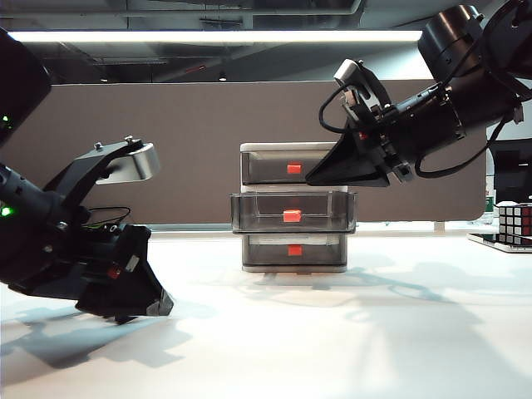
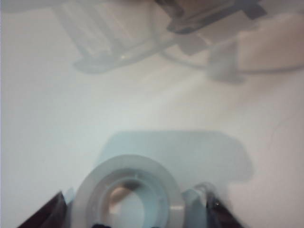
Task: Open the second layer of the drawer on the table, pick up the transparent tape on the table and put it in, and finally close the drawer.
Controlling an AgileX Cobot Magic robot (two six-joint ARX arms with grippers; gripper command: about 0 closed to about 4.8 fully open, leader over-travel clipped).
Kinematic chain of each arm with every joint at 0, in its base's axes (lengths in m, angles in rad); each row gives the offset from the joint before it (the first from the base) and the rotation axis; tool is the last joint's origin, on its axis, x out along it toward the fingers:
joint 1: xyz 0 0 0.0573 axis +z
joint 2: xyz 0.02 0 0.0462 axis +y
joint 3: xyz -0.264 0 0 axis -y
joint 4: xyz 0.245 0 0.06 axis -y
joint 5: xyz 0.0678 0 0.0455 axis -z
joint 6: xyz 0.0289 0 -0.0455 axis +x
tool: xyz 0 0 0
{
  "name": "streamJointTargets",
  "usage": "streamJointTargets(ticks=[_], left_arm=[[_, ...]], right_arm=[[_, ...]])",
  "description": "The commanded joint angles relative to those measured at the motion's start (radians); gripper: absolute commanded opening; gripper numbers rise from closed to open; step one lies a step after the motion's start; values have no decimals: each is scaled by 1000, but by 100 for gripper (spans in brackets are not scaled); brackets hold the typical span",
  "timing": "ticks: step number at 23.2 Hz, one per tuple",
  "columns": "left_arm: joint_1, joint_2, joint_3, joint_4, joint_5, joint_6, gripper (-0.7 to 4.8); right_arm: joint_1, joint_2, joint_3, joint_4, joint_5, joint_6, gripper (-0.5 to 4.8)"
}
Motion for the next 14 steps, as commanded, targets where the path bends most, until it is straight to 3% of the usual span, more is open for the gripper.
streamJointTargets(ticks=[1,10,14], left_arm=[[-1,5,0,-6,11,1,370],[-1,5,0,-6,10,0,357],[-1,5,0,-6,11,-3,271]], right_arm=[[0,-6,5,7,-6,-4,-5],[0,-6,5,7,-6,-4,-5],[0,-6,5,7,-6,-4,-5]])
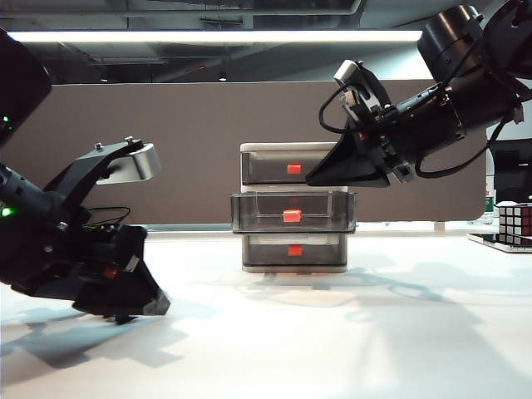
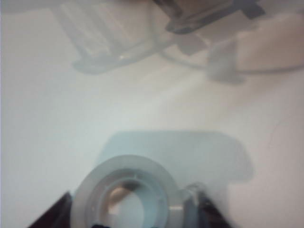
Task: Open the second layer of the drawer on the table, pick up the transparent tape on the table and put it in, and finally close the drawer.
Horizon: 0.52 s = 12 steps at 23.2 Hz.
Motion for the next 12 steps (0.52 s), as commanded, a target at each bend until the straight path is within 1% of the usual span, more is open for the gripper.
streamJointTargets(ticks=[1,3,7,8,9,12], left_arm=[[-1,2,0,-8,8,-3,251],[-1,2,0,-8,8,-3,205],[-1,2,0,-9,7,0,203],[-1,2,0,-10,8,1,169],[-1,2,0,-10,8,2,151],[-2,-1,0,-10,8,3,147]], right_arm=[[0,-6,5,10,-6,-4,-5],[0,-6,5,10,-6,-4,-5],[0,-6,5,10,-5,-4,-5],[0,-6,5,10,-5,-4,-5],[0,-6,5,10,-2,-4,-5],[0,-6,5,10,-2,-4,-5]])
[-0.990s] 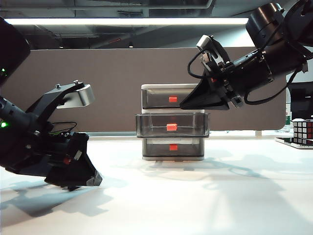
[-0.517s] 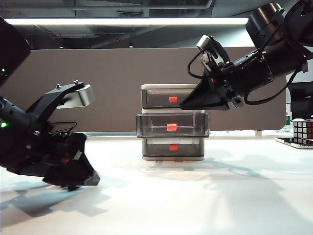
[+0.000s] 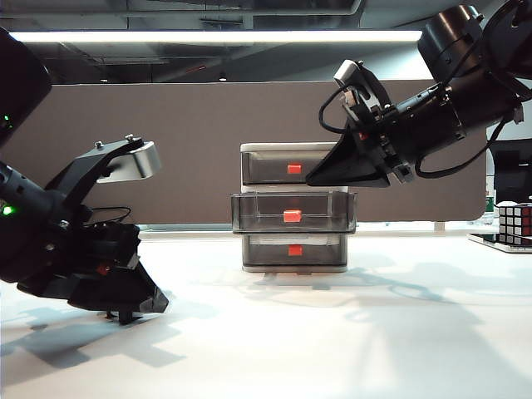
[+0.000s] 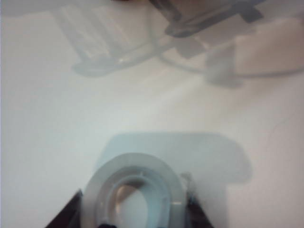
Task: Open the second layer of the drawer on the table, pick up the transparent tape on the table and put it in, and finally close the drawer.
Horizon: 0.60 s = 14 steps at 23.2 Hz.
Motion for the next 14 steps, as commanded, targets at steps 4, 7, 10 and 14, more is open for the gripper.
streamJointTargets(ticks=[4,7,10,14], left_arm=[[-3,-27,0,-19,17,3,148],[-3,-69,0,-30,17,4,148],[-3,-150,1,-53,19,4,148],[-3,-214,13,-57,45,5,148]], right_arm=[[0,-6,5,10,-3,-4,-5],[0,-6,5,9,-3,-4,-5],[0,-6,5,10,-3,-4,-5],[0,-6,5,10,-3,-4,-5]])
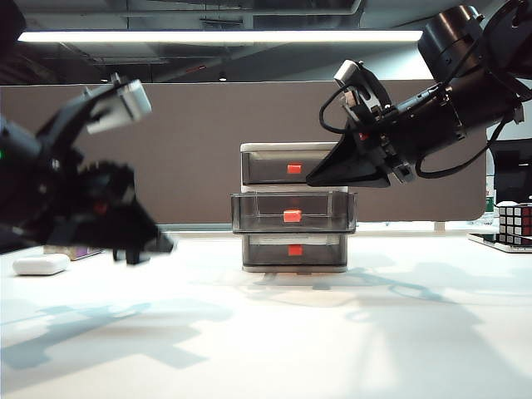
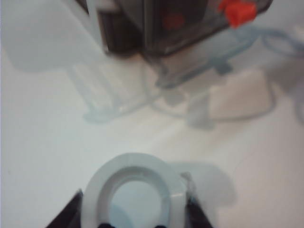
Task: Open the second layer of the drawer on the table, pick up the transparent tape on the table and put it in, and finally close the drawer.
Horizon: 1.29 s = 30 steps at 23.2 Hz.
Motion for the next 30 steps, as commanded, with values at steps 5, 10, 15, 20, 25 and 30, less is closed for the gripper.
streamJointTargets(ticks=[5,10,15,20,25,30], left_arm=[[2,-36,126,-57,67,56,149],[2,-16,287,-117,68,137,148],[2,81,385,-116,99,142,148],[1,254,506,-113,119,142,148],[1,347,562,-113,164,142,152],[1,406,603,-112,208,142,215]], right_arm=[[0,-6,5,10,-3,-4,-5],[1,-6,5,10,-4,-3,-5],[2,-6,5,10,-5,-3,-5],[2,-6,5,10,-8,-2,-5],[2,-6,5,9,-10,-2,-5],[3,-6,5,1,-12,0,-5]])
